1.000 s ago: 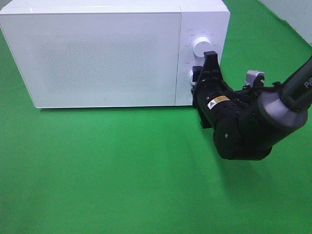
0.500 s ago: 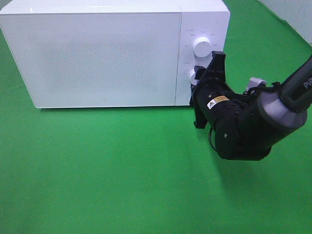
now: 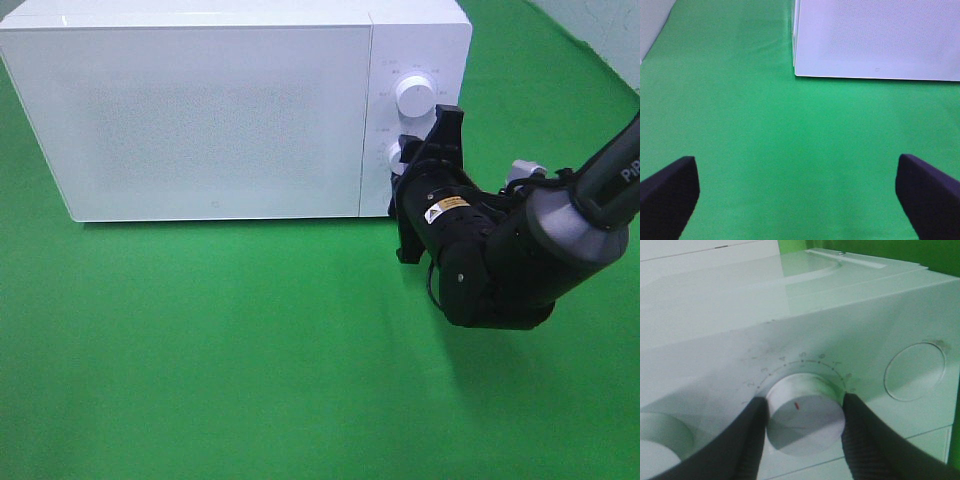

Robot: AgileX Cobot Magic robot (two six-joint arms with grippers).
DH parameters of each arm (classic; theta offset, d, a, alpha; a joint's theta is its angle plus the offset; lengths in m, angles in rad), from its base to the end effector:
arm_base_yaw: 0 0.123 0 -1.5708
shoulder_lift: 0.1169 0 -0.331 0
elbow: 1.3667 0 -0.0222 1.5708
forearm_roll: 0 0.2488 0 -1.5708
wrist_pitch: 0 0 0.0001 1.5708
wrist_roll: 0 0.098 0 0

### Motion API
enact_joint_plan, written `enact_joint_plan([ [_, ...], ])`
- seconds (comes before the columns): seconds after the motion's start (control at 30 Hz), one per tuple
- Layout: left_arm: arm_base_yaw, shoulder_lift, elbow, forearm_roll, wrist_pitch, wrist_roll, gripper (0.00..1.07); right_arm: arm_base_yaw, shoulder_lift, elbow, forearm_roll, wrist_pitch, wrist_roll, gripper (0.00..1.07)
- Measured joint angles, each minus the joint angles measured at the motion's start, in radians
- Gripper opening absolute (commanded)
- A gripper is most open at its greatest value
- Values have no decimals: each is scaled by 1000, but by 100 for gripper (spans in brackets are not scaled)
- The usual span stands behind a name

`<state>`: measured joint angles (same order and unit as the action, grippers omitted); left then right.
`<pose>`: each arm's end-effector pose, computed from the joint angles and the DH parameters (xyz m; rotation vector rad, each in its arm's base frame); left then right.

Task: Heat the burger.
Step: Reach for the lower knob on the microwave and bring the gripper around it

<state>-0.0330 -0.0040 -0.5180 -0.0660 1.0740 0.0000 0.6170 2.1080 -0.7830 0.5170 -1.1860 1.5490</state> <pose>-0.0503 -0.0040 0.2770 0.0380 2.0349 -0.0996 0.3443 0.1892 0.1488 1.3196 1.3166 1.3588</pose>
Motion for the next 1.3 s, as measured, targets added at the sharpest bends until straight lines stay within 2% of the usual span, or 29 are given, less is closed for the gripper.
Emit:
enact_joint_plan([
  [0.4, 0, 0, 0, 0, 0, 0, 100, 0, 0, -1, 5, 0, 0, 2],
  [0.63, 0, 0, 0, 0, 0, 0, 100, 2, 0, -1, 14, 0, 1, 11],
  [0.7, 0, 0, 0, 0, 0, 0, 100, 2, 0, -1, 15, 0, 1, 22],
  [0.73, 0, 0, 0, 0, 0, 0, 100, 2, 0, -1, 15, 0, 1, 22],
  [0.77, 0, 0, 0, 0, 0, 0, 100, 3, 0, -2, 20, 0, 1, 29],
  [0.8, 0, 0, 0, 0, 0, 0, 100, 3, 0, -2, 20, 0, 1, 29],
  [0.87, 0, 0, 0, 0, 0, 0, 100, 6, 0, -4, 34, 1, 1, 40],
  [0.9, 0, 0, 0, 0, 0, 0, 100, 6, 0, -4, 34, 1, 1, 40],
  [0.93, 0, 0, 0, 0, 0, 0, 100, 8, 0, -7, 48, 1, 1, 46],
  [1.03, 0, 0, 0, 0, 0, 0, 100, 10, 0, -8, 52, 2, 1, 48],
  [1.1, 0, 0, 0, 0, 0, 0, 100, 14, 0, -13, 64, 1, -2, 56],
  [1.3, 0, 0, 0, 0, 0, 0, 100, 18, -1, -13, 65, -7, -10, 63],
])
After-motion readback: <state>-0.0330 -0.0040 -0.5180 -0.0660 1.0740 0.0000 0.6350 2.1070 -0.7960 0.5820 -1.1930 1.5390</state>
